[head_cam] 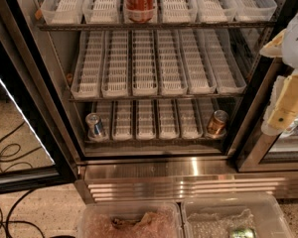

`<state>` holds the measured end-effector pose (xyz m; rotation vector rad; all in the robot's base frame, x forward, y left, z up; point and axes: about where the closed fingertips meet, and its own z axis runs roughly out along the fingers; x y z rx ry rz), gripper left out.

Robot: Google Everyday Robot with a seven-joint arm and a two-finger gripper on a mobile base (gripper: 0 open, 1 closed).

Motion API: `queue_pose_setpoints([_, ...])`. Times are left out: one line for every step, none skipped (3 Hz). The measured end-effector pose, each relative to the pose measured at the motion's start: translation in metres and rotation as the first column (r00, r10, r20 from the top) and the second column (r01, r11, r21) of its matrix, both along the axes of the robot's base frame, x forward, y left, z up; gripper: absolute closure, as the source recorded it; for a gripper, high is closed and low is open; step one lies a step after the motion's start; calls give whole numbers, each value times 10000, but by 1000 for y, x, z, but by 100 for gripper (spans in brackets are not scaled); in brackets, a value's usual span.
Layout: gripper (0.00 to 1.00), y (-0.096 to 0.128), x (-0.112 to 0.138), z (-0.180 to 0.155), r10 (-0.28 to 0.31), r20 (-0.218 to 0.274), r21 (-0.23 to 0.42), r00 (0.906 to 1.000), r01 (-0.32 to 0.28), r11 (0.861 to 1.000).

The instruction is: Pick orange can from bottom shelf of fridge

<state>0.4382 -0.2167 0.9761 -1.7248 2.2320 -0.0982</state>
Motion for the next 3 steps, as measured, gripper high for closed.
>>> queue_pose_setpoints([0,0,0,0,-2,1,2,10000,2,10000])
queue_pose_setpoints([0,4,4,-7,-362,136,244,9993,358,9991])
queue_pose_setpoints([0,10,6,-33,-1444,105,1324,9895,1418,9810])
